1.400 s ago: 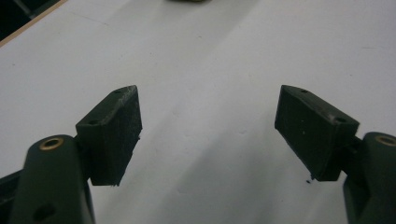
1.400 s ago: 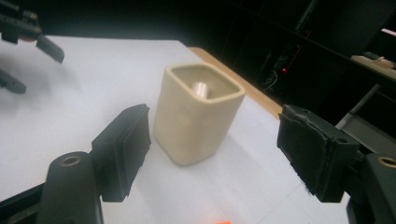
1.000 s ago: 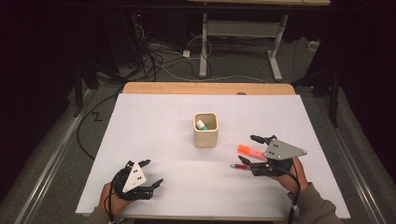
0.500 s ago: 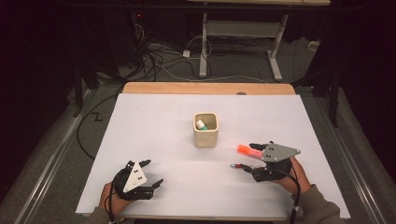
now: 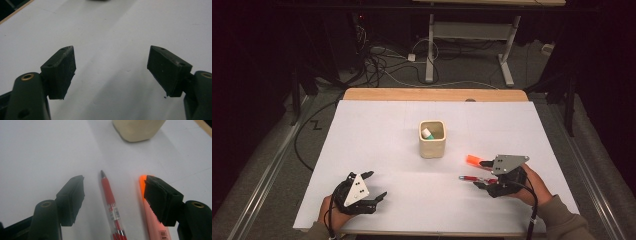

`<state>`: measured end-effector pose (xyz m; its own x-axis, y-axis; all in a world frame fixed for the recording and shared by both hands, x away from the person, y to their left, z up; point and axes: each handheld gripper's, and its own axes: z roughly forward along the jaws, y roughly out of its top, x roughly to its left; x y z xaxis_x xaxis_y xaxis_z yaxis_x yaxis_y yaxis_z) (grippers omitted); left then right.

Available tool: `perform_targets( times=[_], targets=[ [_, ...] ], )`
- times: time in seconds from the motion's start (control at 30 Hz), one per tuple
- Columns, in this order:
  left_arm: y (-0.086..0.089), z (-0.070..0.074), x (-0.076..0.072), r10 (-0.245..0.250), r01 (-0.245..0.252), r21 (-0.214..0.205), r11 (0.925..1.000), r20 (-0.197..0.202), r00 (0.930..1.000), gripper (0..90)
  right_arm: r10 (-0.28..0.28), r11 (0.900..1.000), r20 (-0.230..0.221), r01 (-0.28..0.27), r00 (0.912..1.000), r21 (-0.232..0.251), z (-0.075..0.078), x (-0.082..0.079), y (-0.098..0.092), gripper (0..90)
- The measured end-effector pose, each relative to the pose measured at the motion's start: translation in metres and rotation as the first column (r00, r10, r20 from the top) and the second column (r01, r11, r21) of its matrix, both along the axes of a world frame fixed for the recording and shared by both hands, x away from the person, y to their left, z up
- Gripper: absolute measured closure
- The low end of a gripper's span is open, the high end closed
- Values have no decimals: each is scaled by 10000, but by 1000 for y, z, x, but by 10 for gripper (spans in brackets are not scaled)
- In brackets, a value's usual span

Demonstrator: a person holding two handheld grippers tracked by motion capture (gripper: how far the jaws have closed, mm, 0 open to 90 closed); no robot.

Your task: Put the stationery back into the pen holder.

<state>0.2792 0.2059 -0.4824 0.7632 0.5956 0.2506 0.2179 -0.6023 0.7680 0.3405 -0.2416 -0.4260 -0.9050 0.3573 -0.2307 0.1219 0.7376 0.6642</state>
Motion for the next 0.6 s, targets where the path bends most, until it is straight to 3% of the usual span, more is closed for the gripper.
perform_targets(
  times=[0.13, 0.3, 0.6],
  targets=[
    [0, 0, 0, 6, -6, -1, 10000, -1, 10000, 223, 369, 9952, -314, -396, 9988, -894, 4, 4, 8, 356],
    [0, 0, 0, 2, -2, -6, 10000, -13, 10000, 223, 605, 9791, -804, -748, 9949, -1891, 0, 9, 21, 422],
    [0, -1, 1, -12, 12, 4, 10000, -42, 10000, 223, 713, 9376, -1842, -1289, 9803, -3230, -4, 27, 44, 556]
  ],
)
